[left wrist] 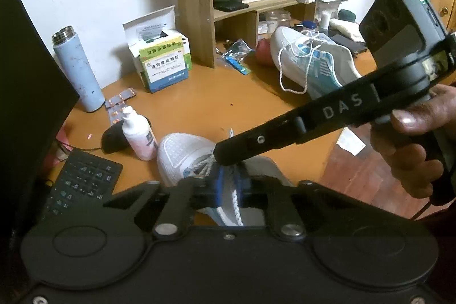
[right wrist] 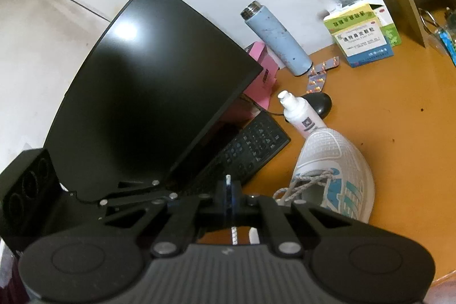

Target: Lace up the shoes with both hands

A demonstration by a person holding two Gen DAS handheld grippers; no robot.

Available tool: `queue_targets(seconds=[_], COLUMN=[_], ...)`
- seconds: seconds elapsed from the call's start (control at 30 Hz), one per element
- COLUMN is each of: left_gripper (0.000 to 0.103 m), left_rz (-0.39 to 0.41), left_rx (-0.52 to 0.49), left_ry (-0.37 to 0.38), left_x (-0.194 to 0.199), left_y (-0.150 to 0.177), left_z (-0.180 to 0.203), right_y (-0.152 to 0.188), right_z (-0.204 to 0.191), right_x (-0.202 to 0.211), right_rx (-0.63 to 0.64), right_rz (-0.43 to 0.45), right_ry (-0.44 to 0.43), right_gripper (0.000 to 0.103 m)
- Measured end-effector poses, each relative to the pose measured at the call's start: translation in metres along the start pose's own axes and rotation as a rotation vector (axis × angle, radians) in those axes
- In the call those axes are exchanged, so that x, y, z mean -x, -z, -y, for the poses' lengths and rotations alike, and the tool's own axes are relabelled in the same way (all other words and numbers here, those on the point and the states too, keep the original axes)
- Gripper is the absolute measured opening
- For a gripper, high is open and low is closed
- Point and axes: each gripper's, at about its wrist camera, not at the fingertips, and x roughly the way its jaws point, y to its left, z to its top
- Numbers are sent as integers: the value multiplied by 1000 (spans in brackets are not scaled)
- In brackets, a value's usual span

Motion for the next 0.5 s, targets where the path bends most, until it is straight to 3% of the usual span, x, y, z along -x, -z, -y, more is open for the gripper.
queue_targets(seconds=[0.13, 0.27, 0.33, 0.43, 0.5], left_gripper=[1, 1, 1, 1, 1], left_rz=[10, 79, 156, 265, 324], left_rx=[-5, -74, -110, -106, -98], left_ry=[-120, -334, -493, -555, -531], left_x=[2, 25, 53, 86, 97], left_y=[1, -16, -41, -68, -76], left_z=[-20, -62, -95, -113, -108], right_y=[0, 2, 7, 15, 19], right_z=[-1, -4, -4, -3, -1], right_x=[9, 17, 17, 14, 13], right_rx=[2, 105, 150, 206, 216], right_rz=[16, -10, -25, -53, -70], right_ry=[23, 142, 192, 252, 263], right_gripper=[9, 9, 9, 10, 13])
